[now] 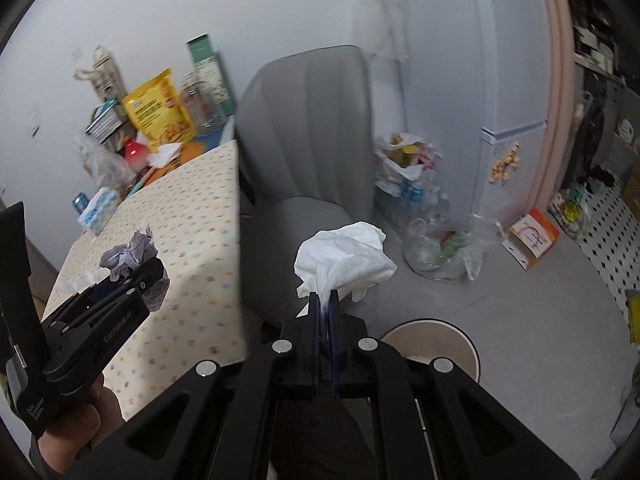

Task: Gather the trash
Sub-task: 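Carry the newspaper and tissue over the beige bin and open both tools, then return both open tools to the table, then grasp the red-and-white wrapper with the left tool while the right tool grasps the white plastic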

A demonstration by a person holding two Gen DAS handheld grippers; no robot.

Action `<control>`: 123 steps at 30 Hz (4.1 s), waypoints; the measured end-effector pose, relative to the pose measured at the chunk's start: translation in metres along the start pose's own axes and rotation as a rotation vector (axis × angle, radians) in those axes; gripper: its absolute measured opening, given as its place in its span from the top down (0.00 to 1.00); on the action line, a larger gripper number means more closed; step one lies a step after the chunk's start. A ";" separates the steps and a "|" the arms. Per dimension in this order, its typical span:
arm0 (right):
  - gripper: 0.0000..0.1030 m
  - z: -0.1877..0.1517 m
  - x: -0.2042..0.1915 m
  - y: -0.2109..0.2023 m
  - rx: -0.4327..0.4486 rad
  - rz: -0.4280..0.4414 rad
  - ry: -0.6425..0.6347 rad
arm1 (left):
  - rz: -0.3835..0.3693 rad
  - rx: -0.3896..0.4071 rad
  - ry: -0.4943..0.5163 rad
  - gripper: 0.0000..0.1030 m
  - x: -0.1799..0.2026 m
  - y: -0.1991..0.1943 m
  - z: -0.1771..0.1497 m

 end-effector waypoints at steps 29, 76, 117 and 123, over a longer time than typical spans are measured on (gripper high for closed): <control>0.91 -0.054 0.121 0.045 -0.076 -0.020 0.184 | -0.030 -0.121 0.197 0.58 0.124 0.057 -0.051; 0.17 -0.051 0.154 -0.009 -0.002 -0.150 0.213 | -0.088 -0.103 0.162 0.09 0.135 0.030 -0.040; 0.16 0.043 -0.188 -0.074 0.145 0.008 -0.265 | 0.075 0.139 -0.259 0.09 -0.194 -0.093 0.033; 0.16 0.045 -0.227 -0.070 0.144 0.029 -0.310 | 0.112 0.160 -0.315 0.09 -0.237 -0.104 0.034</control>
Point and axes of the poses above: each gripper's, at about its wrist camera, not at the fingertips, and y roughly the way its jaws point, x to its right, z to its top, the point moved 7 cm from there along y, roughly the way its jaws point, and after that the axes turned 15 degrees about -y, right-handed, at the moved point
